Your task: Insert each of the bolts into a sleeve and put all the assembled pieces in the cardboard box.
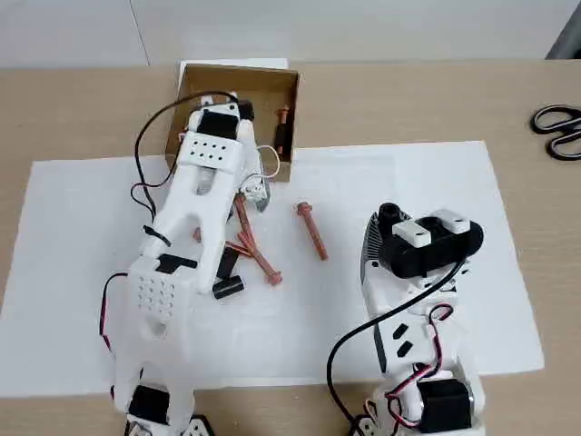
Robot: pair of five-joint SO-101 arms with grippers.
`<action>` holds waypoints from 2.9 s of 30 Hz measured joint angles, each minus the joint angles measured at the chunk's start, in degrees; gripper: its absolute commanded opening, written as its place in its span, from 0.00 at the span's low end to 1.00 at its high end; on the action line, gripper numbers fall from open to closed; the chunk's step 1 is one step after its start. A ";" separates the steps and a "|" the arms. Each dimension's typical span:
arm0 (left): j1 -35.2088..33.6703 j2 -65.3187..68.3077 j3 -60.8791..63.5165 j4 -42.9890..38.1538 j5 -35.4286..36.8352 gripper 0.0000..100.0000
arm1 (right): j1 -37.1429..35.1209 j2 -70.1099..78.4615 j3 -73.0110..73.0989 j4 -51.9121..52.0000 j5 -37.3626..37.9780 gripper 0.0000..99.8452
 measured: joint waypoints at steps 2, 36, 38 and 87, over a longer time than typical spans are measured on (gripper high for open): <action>0.35 1.05 -0.62 0.00 1.41 0.17 | 0.00 0.00 0.00 0.00 0.00 0.00; 0.88 4.13 -1.41 -2.73 15.74 0.15 | 0.00 0.00 0.00 0.00 0.00 0.00; 0.88 4.13 -1.41 -2.99 15.74 0.10 | 0.00 0.00 0.00 0.00 0.00 0.00; 2.37 -28.92 17.41 0.09 8.97 0.01 | -6.86 0.00 2.37 0.00 1.14 0.00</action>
